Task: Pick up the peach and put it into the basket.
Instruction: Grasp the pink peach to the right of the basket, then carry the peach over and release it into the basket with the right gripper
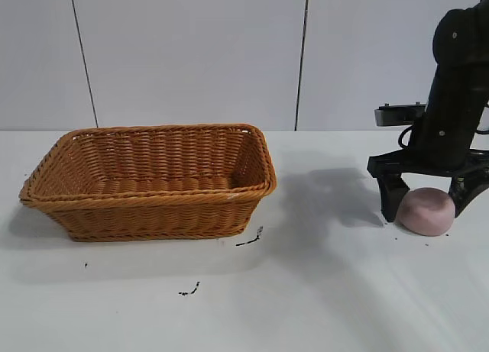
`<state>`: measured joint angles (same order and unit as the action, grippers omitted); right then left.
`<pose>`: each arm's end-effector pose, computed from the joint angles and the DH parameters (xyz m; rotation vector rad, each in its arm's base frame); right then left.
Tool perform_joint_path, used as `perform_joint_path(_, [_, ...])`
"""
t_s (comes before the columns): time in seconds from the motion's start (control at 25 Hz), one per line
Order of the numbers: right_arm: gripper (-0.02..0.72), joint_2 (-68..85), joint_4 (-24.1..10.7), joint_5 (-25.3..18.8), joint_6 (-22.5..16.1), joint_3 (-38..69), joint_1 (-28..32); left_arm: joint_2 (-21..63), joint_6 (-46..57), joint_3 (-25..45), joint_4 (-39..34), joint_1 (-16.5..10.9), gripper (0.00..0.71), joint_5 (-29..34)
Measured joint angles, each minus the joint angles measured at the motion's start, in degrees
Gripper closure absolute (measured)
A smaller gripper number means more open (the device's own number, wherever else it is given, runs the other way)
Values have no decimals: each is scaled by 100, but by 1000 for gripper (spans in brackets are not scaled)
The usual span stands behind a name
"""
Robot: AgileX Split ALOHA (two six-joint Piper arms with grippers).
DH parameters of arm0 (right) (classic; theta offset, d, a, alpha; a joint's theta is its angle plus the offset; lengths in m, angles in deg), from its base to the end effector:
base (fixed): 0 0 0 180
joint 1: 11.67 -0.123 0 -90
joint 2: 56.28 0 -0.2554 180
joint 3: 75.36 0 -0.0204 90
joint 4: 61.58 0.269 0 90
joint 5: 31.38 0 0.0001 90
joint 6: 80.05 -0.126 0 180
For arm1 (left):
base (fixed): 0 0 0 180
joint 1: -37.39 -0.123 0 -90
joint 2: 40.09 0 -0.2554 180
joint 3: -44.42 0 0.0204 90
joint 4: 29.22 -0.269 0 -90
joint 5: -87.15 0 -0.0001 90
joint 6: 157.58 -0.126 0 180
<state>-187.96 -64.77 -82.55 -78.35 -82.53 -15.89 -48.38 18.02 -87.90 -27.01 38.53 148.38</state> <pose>0.4118 0.0249 0.0526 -0.2092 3.0574 -0.0659 0.0707 -0.0057 0.2697 0.1009 2.0424 -0.0106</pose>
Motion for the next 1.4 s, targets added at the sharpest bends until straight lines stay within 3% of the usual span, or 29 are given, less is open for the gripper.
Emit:
perform_joint_path(0.16, [673, 238, -103, -381, 0, -418, 0, 0, 0, 0, 0, 0, 18, 0])
perform_joint_path(0.44, [678, 822, 222, -1113, 5, -1854, -23, 0, 0, 0, 0, 0, 18, 0])
perform_joint_path(0.64, [678, 830, 14, -1531, 5, -2642, -377, 0, 0, 0, 0, 0, 18, 0])
perform_joint_path(0.88, [678, 679, -9, -1546, -170, -3488, -1106, 0, 0, 0, 0, 0, 18, 0])
perform_joint_path(1.12, [678, 107, 226, -1527, -170, -4039, -2047, 0, 0, 0, 0, 0, 18, 0])
perform_joint_path(1.4, [678, -695, 319, -892, -127, -4057, -3059, 0, 0, 0, 0, 0, 18, 0])
